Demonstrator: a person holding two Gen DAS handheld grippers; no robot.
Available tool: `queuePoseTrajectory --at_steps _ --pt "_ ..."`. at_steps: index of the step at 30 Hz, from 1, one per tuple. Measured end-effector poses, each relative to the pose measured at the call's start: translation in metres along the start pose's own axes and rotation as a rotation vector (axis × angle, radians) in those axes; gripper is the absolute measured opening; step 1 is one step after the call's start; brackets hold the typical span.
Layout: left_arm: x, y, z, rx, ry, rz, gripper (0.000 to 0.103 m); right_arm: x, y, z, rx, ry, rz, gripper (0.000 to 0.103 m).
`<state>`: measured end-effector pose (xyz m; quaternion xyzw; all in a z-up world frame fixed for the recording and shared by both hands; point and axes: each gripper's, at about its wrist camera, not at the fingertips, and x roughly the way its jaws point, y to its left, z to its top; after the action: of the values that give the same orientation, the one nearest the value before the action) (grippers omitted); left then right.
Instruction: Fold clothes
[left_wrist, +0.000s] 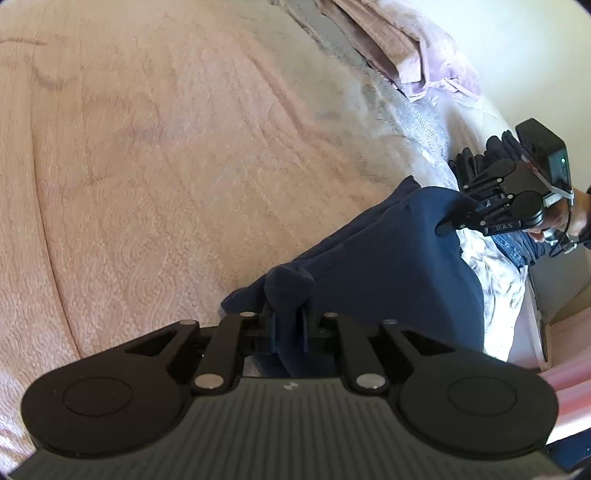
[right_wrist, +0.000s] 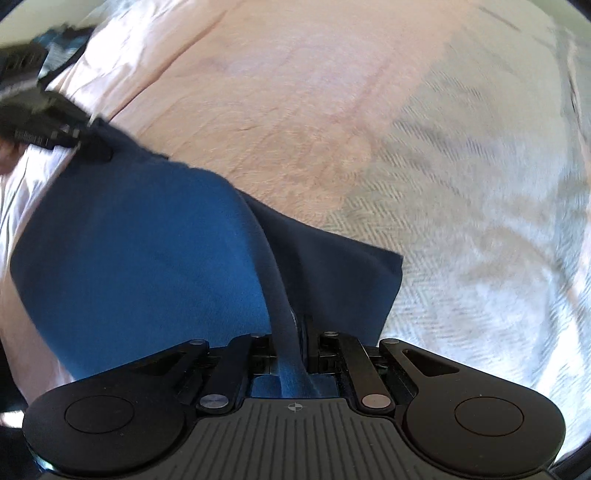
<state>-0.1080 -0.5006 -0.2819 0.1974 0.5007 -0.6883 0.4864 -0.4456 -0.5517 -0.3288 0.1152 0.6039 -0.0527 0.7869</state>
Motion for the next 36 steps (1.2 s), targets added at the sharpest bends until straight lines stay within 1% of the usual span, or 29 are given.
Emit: queuePoseTrajectory --at_steps 4,7,9,10,11,12,13,16,19,21,22,23,24,25,26,30,31,34,36 --pt "-0.001 0.001 0.003 -0.014 0.011 0.010 0.013 -0.001 -0.003 -0.004 0.085 -0.033 0.000 0.007" --pt "-0.003 -0.002 0.005 -0.009 0.017 0.020 0.016 -0.005 -0.007 -0.008 0.190 -0.079 0.010 0.011" --pt "-0.004 -0.004 0.007 -0.010 0.020 0.024 0.017 -0.009 -0.010 -0.015 0.276 -0.121 0.028 0.020" --pt "-0.003 -0.004 0.008 -0.012 0.022 0.025 0.017 -0.007 -0.012 -0.016 0.313 -0.144 0.030 0.033" --pt "-0.004 -0.004 0.008 -0.016 0.023 0.024 0.017 -0.011 -0.013 -0.020 0.354 -0.170 0.030 0.053" --pt "-0.005 -0.004 0.007 -0.021 0.023 0.024 0.017 -0.014 -0.015 -0.025 0.399 -0.197 0.036 0.061" --pt "-0.005 -0.004 0.007 -0.027 0.023 0.025 0.017 -0.015 -0.018 -0.030 0.439 -0.214 0.050 0.064" --pt "-0.010 -0.002 0.006 -0.046 0.009 0.024 0.017 -0.020 -0.025 -0.043 0.555 -0.265 0.091 0.064" --pt "-0.014 0.000 0.005 -0.061 -0.018 0.019 0.017 -0.024 -0.028 -0.056 0.628 -0.320 0.110 0.064" --pt "-0.013 -0.001 0.004 -0.054 -0.022 0.029 0.016 -0.027 -0.031 -0.062 0.665 -0.364 0.109 0.063" --pt "-0.011 0.000 0.003 -0.053 -0.019 0.029 0.015 -0.028 -0.032 -0.063 0.684 -0.383 0.106 0.060" --pt "-0.009 0.000 0.003 -0.050 -0.019 0.032 0.014 -0.027 -0.035 -0.064 0.708 -0.390 0.104 0.039" --pt "-0.007 0.001 0.003 -0.047 -0.019 0.034 0.013 -0.025 -0.039 -0.064 0.732 -0.395 0.100 0.027" --pt "-0.004 0.001 0.003 -0.041 -0.013 0.040 0.012 -0.022 -0.044 -0.064 0.757 -0.392 0.091 0.006" --pt "-0.003 0.000 0.002 -0.033 -0.012 0.050 0.011 -0.019 -0.048 -0.063 0.774 -0.393 0.081 0.002" --pt "0.002 0.000 -0.001 -0.006 -0.015 0.079 0.010 -0.016 -0.062 -0.057 0.768 -0.427 0.026 0.000" --pt "0.004 0.002 -0.002 -0.014 -0.013 0.082 0.010 -0.015 -0.064 -0.056 0.766 -0.430 0.014 0.000" --pt "0.008 0.009 -0.005 -0.070 -0.014 0.080 0.011 -0.006 -0.065 -0.053 0.752 -0.396 -0.007 0.000" --pt "0.003 0.010 -0.003 -0.072 -0.017 0.084 0.012 -0.010 -0.065 -0.058 0.781 -0.401 -0.040 0.000"
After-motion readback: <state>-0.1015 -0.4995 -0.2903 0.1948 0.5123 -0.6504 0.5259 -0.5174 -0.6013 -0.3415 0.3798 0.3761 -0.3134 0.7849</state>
